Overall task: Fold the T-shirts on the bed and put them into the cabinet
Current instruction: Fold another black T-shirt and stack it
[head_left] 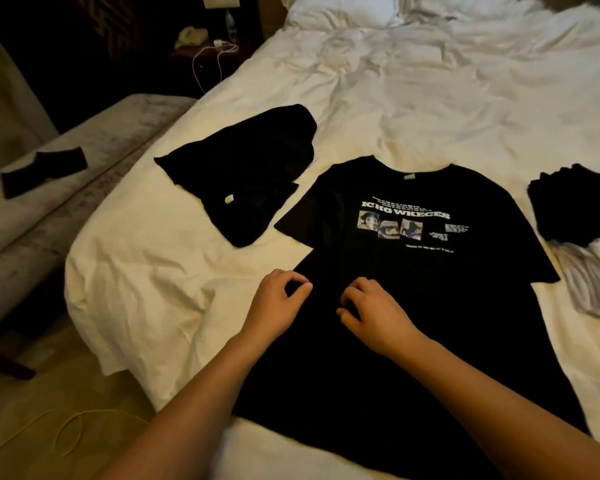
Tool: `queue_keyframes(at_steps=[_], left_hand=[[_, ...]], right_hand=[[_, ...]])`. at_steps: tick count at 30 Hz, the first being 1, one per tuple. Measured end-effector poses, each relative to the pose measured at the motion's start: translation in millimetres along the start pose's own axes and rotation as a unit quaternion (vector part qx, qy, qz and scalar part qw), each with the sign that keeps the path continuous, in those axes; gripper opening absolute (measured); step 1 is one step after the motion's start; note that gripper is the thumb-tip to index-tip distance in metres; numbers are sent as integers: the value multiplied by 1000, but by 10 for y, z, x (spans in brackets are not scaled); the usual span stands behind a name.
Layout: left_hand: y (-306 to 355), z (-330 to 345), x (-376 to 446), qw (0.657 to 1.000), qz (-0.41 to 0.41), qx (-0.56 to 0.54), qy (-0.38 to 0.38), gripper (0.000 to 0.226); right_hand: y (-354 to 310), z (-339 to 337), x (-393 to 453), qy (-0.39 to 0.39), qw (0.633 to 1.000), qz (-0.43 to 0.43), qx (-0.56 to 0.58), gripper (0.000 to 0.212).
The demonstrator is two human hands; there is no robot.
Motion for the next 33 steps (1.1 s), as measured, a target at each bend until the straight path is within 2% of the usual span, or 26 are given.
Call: queue_keyframes(at_steps=[3,5,9,13,17,20,22,24,26,28,30,33], left_hand=[[-105,-93,307,994,-65,-80,46,10],[-211,-155,501,982,-114,-122,92,21],[-440,-172,923,921,-251,-259,150,45],[-520,-192,1277,909,-305,-237,156,39],[-499,-203,1592,910,-259,-270,178,28],[-180,-452,1721,932,-131,-242,237,24],[-53,-747,1780,927,-65,-206,308,22],[-154,-975,1851,903,-89,-221,358,25],[-412,-1053,1959,881,-145,-266,364,22],[-579,-1036,2056,884,-183,-277,329,31],[-654,-1000,2155,893,-198,-289,281,21],[-633,-1014,2261,887,-200,-314,273,52]], right_hand=[[190,-61,262,2,1000,28,-1,32],[302,-121,428,23,998,49,-19,36],[479,-241,735,76,993,86,-33,42],[573,-294,975,107,989,97,-22,48],[610,-293,1192,118,989,94,0,48],[598,-285,1301,130,988,84,3,47],[563,-291,1386,144,987,74,6,47],[488,-274,1484,139,989,58,-5,47],[416,-238,1594,126,991,43,-26,47],[369,-222,1690,119,991,38,-43,48],[364,-236,1805,121,990,44,-56,51],[405,-299,2006,133,988,61,-41,55]])
Point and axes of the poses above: each hand's wrist, its own x-axis towards the middle knuckle, its own z-axis out of the palm, y = z × x, the point moved 8 cm from there along x, towards the middle knuckle, and after that the axes turned 14 degrees about -x, right-handed, at the moved point
